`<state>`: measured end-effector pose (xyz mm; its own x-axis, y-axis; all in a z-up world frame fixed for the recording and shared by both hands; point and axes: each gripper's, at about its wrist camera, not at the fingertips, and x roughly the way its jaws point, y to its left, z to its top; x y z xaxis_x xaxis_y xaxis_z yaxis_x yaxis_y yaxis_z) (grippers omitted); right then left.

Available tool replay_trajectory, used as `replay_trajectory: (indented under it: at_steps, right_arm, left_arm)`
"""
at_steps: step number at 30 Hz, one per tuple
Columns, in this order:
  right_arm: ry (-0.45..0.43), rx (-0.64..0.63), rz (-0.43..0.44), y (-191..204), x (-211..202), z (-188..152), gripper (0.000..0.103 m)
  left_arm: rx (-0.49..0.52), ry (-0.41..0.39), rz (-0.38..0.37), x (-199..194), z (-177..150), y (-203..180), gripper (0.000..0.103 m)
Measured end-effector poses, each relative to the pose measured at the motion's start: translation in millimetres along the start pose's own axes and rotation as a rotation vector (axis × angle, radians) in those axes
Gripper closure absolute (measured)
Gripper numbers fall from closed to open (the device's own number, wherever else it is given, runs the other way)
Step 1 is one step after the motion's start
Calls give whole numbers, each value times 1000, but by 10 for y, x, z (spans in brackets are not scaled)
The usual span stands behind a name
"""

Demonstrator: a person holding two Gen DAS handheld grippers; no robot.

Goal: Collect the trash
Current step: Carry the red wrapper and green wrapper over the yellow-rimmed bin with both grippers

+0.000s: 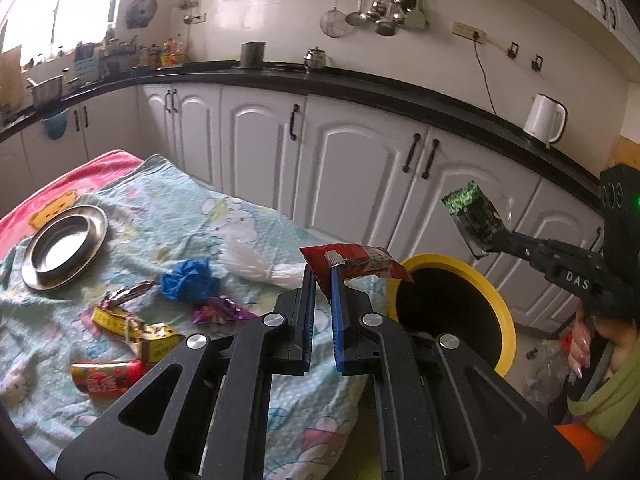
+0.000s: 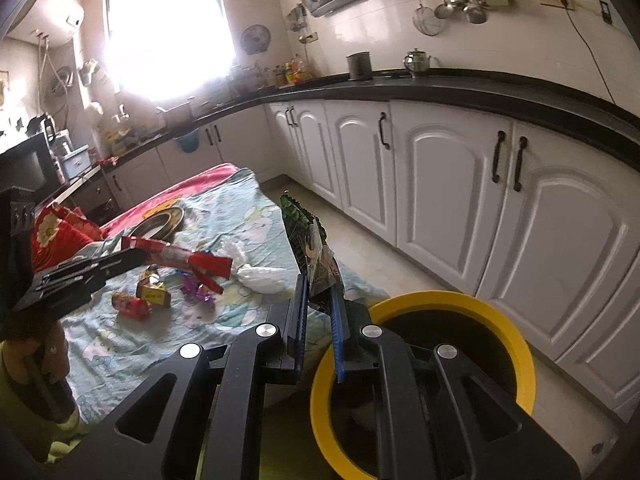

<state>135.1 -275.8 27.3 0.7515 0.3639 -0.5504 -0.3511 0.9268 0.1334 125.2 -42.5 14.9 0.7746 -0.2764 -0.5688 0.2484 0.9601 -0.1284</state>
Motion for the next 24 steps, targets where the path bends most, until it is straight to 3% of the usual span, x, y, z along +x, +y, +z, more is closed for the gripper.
replay_trajectory:
  at_steps: [24]
  right_arm:
    - [9,100,-100,-590,-63,-186,92]
  left_arm:
    - [130,75,-101,396,-172,-772,99]
